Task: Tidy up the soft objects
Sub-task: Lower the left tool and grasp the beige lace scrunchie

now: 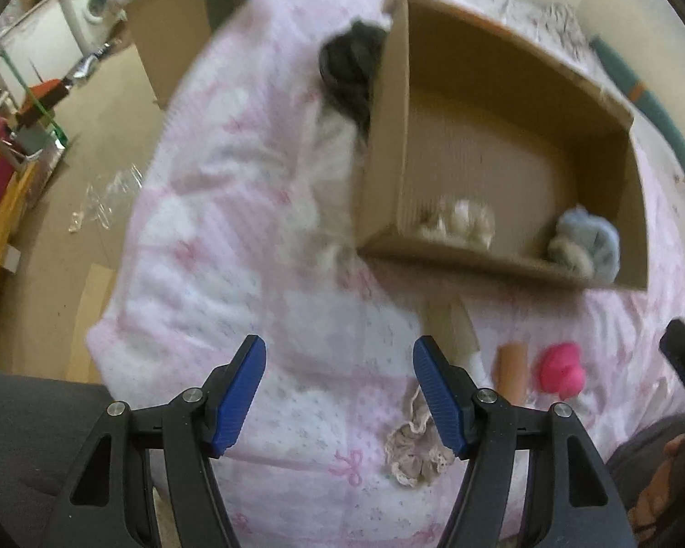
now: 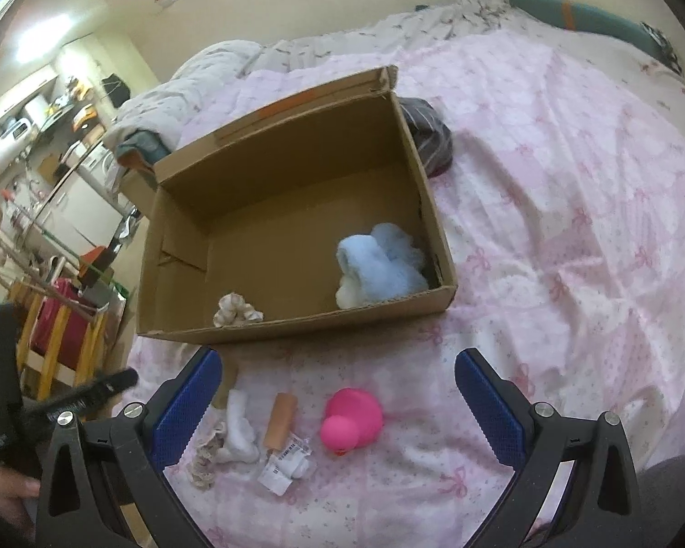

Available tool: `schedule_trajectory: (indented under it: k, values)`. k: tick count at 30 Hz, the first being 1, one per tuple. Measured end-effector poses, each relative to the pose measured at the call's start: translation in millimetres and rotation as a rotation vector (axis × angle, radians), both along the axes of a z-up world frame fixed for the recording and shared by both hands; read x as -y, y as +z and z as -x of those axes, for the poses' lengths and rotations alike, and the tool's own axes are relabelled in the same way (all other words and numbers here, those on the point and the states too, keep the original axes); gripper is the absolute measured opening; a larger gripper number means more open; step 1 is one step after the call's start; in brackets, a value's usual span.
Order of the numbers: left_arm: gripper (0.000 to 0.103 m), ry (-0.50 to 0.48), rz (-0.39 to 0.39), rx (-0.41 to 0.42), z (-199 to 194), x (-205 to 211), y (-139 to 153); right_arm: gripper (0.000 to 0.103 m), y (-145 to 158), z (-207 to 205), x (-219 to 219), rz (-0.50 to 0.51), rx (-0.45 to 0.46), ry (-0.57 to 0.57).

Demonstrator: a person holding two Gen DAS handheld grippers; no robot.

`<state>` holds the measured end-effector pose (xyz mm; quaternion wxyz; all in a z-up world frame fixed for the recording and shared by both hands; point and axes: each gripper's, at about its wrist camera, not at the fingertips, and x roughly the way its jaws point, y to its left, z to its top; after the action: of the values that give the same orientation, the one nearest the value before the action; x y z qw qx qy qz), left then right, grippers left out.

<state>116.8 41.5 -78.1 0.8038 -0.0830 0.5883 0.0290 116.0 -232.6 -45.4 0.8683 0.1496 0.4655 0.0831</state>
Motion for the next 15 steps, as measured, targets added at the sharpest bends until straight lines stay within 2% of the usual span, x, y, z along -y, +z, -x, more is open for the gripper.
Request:
schedule_trajectory:
  k: [1,6,8,11,15]
  values:
    - [0.064,-0.011,0.009,-0.017,-0.7,2.7,-4.2,0.103,-1.4,-1.0,0.2,-0.004,-0.007,-0.002]
    - [0.064,-0.103,0.165,-0.100,2.5,24.5,-19.0,0.103,-5.9,-4.2,-1.6,0.006,-0.028,-0.004]
    - [0.064,-0.137,0.189,-0.110,4.0,32.3,-20.9,0.103,-7.8,-5.3,-3.2,0.009,-0.036,0.000]
    - [0.064,-0.180,0.138,-0.125,4.9,44.6,-25.8,0.103,-10.5,-6.8,-5.3,0.007,-0.045,0.005]
    - [0.064,-0.194,0.054,-0.190,4.0,52.5,-46.7,0.103,-12.9,-7.4,-7.3,0.012,-0.052,0.013]
